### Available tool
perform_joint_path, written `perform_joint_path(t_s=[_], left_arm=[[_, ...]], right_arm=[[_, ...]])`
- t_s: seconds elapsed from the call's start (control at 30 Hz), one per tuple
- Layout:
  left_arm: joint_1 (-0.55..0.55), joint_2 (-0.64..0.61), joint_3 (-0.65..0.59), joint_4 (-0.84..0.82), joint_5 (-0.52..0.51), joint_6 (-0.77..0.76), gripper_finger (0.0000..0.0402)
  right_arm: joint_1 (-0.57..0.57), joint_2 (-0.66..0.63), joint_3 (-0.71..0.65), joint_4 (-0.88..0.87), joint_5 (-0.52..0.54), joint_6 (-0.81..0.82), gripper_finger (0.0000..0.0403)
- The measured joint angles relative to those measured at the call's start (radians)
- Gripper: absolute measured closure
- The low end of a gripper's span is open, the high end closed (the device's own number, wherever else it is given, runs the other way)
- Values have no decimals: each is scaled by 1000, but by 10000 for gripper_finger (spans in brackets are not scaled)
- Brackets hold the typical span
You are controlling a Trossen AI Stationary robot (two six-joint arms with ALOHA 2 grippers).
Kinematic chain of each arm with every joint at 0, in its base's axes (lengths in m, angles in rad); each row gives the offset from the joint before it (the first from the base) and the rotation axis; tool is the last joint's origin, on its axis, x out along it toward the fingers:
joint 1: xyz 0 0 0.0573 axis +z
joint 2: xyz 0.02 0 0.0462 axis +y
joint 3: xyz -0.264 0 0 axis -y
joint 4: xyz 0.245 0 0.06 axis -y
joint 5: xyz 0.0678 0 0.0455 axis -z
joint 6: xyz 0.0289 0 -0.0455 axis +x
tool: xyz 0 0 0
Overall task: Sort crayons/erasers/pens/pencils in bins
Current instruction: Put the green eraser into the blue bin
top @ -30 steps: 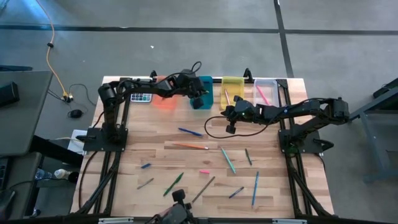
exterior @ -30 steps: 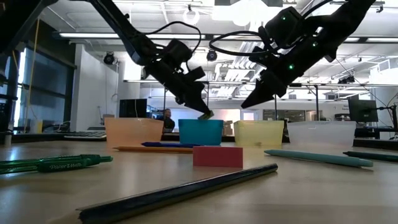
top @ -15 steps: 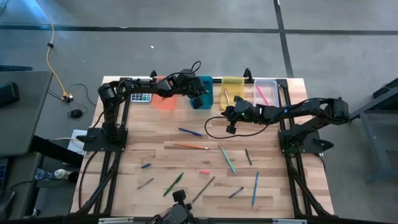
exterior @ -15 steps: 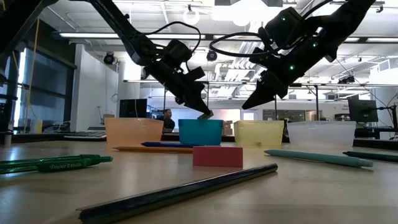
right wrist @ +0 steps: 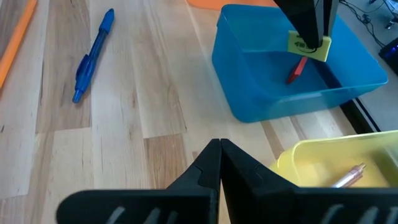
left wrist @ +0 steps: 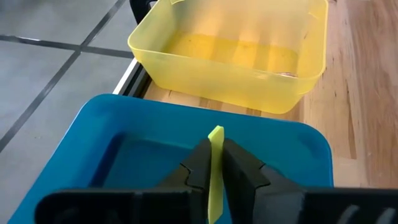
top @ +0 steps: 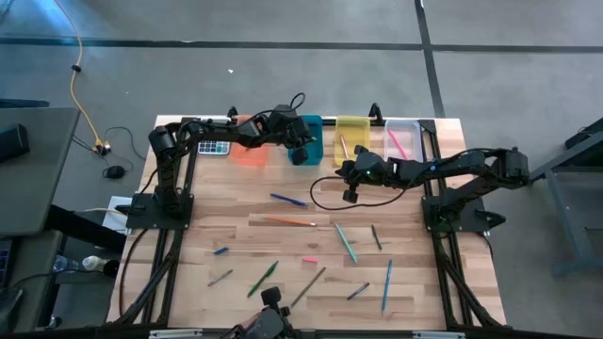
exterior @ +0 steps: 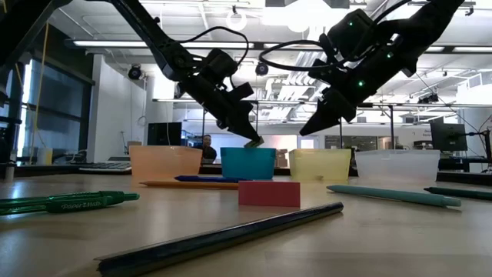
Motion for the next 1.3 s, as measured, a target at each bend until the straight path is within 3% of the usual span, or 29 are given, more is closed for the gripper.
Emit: perform_joint_path(t_s=[0.3, 0.5, 0.93, 1.1, 1.3], left_arm=[[0, 0, 0, -9, -2, -1, 329], [0, -24, 0, -9, -25, 20, 317], [-18, -171, -2, -74, -35, 26, 373], [-38, -193, -49, -20, -19, -10, 396], [-55, -200, -125, 72, -34, -31, 394]], right_arm=[[0, 0, 0, -3, 0, 0, 403], [0, 0, 0, -11, 0, -8, 403], [7, 0, 0, -17, 0, 27, 403], [10, 0, 0, -19, 0, 27, 403], [10, 0, 0, -32, 0, 29, 403]])
